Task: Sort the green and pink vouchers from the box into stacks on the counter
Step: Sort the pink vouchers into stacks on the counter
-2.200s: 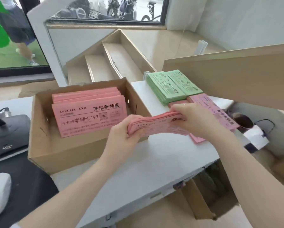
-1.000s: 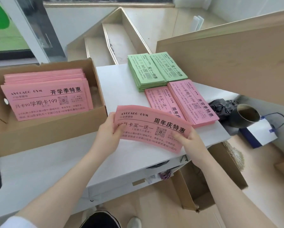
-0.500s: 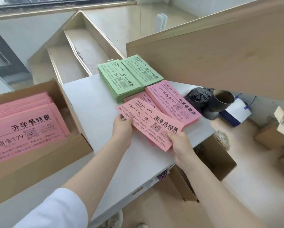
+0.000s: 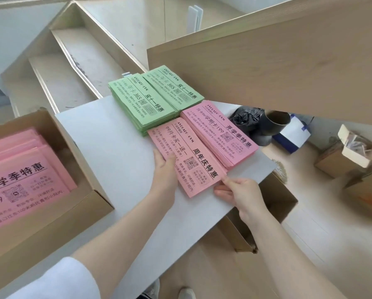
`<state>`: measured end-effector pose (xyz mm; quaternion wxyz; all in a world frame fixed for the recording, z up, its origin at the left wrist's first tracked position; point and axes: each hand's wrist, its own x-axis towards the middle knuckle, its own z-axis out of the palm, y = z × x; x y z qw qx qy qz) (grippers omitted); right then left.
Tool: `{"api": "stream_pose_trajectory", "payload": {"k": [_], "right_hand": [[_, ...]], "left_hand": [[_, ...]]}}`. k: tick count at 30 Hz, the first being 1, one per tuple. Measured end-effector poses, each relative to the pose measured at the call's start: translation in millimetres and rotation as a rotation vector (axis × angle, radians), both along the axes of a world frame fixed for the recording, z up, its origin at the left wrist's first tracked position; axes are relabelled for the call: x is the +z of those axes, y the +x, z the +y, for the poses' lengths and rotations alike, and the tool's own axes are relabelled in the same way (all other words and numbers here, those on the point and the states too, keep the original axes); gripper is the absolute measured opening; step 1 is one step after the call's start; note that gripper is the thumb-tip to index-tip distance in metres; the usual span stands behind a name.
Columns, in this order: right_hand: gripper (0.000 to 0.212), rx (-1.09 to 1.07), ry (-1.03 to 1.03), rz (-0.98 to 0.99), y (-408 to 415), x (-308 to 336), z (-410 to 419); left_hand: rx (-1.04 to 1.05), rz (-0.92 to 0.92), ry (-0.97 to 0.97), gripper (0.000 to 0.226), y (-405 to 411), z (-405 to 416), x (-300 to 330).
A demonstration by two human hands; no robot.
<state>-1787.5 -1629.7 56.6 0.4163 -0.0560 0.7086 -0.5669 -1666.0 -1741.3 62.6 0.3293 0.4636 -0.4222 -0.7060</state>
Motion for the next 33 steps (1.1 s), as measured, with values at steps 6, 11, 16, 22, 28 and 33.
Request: {"api": "stream_pose_trajectory", "payload": {"k": [6, 11, 16, 22, 28, 33], "right_hand": [[0.036, 0.184, 0.088, 0.130, 5, 3, -10], [0.044, 0.292, 0.198, 0.267, -1, 4, -16], [0.043, 0.340, 0.227, 0.229, -7, 6, -16], [0.041, 0.569, 0.184, 0.608, 1, 29, 5], [0.020, 0.821, -0.188, 0.571, 67, 64, -17], [0.017, 1.000, -0.453, 0.578, 146, 87, -41]], "left_hand": [[0.018, 0.137, 0.111, 0.062, -11, 26, 1], [0.066, 0.154, 0.121, 0.061, -19, 27, 6], [0.084, 0.179, 0.103, 0.059, -20, 26, 1], [0.020, -0.093, -0.112, 0.053, 17, 42, 13], [0.096, -0.159, -0.421, 0.036, 101, 66, 42], [0.121, -0.303, -0.676, 0.025, 187, 76, 71]]}}
